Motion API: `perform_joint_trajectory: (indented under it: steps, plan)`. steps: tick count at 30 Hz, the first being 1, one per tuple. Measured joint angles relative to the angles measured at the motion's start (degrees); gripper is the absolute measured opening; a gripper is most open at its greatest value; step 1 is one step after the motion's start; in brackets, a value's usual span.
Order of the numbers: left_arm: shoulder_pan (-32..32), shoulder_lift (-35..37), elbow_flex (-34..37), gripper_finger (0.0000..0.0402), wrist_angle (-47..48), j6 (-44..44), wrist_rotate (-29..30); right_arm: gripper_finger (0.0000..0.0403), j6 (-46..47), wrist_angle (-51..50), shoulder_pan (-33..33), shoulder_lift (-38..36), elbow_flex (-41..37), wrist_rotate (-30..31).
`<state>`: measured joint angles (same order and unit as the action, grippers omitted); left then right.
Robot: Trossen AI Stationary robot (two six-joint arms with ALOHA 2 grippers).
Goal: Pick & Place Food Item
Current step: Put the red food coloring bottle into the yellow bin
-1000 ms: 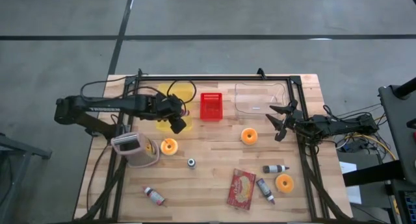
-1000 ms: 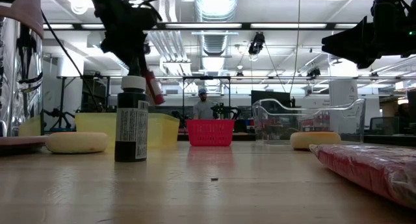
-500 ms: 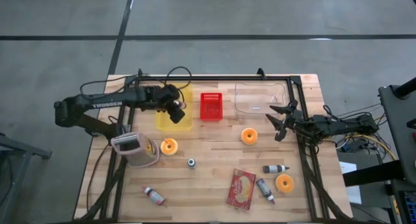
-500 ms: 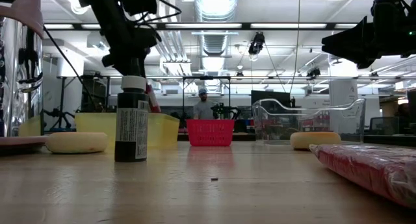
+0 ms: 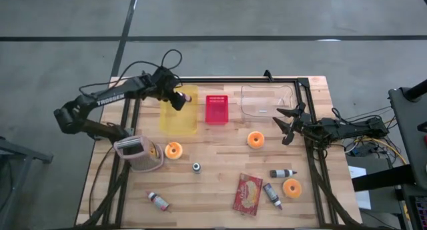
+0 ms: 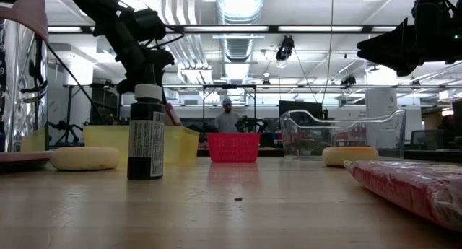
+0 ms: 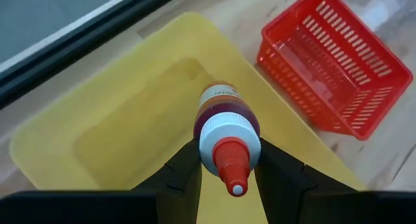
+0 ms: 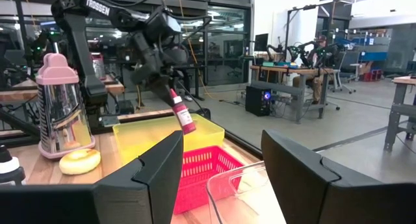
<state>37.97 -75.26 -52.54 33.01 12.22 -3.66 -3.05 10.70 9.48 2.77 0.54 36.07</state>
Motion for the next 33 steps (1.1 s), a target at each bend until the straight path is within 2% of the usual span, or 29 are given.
perform_joint_trajectory:
  steps: [15,21,25,30,33]
  plan:
    - [2.1,-6.5,-2.2,0.0122,0.9,-3.0,0.6,0.0203,0.0,0.0,0.0,0.0,0.0,0.0]
    - [2.9,-9.2,-13.3,0.0122,14.9,-4.7,0.2,0.0203,0.0,0.0,0.0,0.0,0.0,0.0]
    - [2.9,-12.2,-19.7,0.0122,20.2,-6.6,1.1,0.0203,0.0,0.0,0.0,0.0,0.0,0.0]
    - [2.9,-19.1,-25.0,0.0122,22.7,-9.0,0.8,0.0203,0.0,0.0,0.0,0.0,0.0,0.0]
    - [3.0,-24.1,-29.7,0.0122,28.2,-10.7,-0.3,0.0203,0.0,0.0,0.0,0.0,0.0,0.0]
